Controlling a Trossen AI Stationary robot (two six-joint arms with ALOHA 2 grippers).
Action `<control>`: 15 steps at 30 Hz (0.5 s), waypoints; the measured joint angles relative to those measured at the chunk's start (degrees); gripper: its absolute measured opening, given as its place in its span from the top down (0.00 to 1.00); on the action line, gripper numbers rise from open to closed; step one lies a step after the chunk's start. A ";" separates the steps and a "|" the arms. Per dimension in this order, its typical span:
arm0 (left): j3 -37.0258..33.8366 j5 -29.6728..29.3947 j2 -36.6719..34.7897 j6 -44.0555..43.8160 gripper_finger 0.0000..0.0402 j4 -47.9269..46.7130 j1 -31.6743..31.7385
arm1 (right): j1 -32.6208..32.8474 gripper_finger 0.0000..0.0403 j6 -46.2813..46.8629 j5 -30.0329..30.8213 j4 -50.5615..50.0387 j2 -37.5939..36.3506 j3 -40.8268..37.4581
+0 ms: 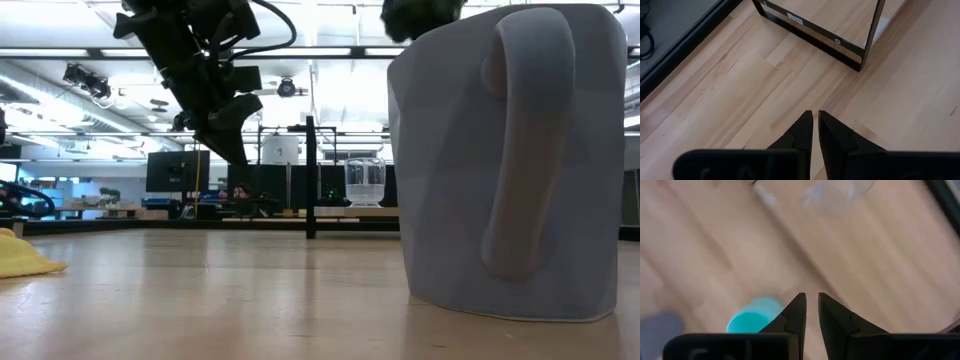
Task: Stack small to large cups/mugs on shelf
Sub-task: Put the light blue mug on the shelf
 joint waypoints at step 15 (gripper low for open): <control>0.01 0.02 0.00 -0.39 0.94 -0.61 -0.52 | 21.75 0.86 16.86 5.23 -8.52 -0.93 -3.78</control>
